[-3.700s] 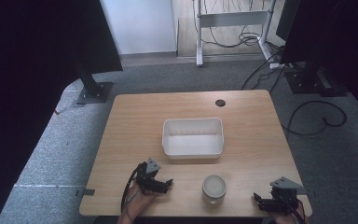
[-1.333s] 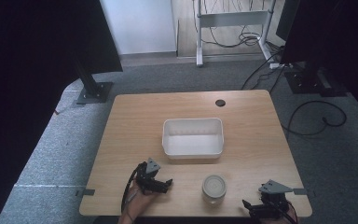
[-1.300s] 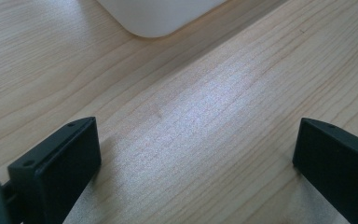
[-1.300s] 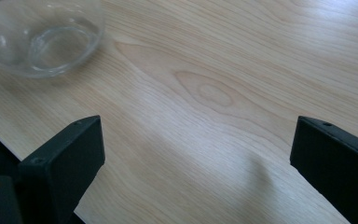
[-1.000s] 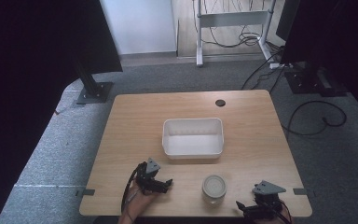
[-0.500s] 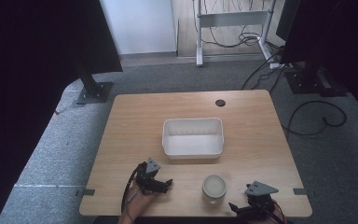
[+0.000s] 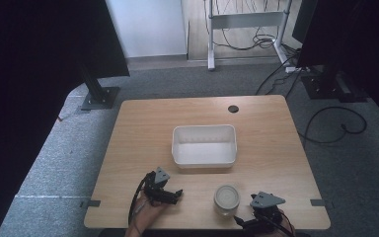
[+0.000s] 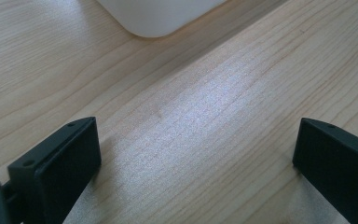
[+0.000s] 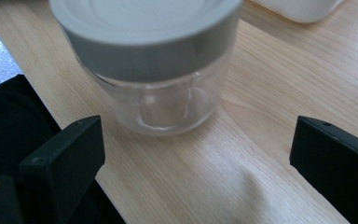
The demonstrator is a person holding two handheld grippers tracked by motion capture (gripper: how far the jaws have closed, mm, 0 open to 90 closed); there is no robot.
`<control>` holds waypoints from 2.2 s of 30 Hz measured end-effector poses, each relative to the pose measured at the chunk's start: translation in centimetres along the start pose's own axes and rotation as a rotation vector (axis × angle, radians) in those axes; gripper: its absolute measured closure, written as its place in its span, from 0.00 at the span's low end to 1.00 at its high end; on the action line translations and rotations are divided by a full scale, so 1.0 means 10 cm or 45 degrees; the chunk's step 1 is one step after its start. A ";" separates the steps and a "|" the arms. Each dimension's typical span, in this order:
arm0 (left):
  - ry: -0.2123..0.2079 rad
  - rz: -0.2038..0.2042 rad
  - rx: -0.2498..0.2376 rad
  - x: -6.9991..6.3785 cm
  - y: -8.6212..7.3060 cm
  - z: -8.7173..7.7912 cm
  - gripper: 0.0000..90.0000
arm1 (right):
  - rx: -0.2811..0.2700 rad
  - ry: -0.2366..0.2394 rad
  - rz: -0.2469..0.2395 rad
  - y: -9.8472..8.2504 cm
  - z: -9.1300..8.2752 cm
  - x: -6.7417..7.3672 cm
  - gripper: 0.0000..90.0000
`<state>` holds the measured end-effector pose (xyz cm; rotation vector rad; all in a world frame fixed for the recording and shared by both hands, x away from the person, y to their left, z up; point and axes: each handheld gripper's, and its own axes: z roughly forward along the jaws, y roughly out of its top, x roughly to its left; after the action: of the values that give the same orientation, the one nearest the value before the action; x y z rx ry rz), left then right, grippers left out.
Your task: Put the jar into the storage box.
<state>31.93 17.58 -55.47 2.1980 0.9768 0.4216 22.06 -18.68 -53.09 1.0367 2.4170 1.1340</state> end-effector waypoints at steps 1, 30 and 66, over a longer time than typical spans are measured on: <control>0.000 0.000 0.000 0.00 0.00 0.00 0.01 | 0.000 0.000 0.000 0.00 0.00 0.00 0.03; 0.003 -0.001 0.001 0.00 0.00 0.00 0.01 | -0.015 0.053 -0.059 0.22 0.26 0.12 0.04; 0.003 -0.002 0.000 0.00 0.01 0.01 0.01 | 0.032 -0.072 -0.050 0.51 0.36 0.14 0.10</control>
<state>32.02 17.56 -55.47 2.1968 0.9799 0.4230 25.46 -13.46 -51.53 1.0101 2.4024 1.0499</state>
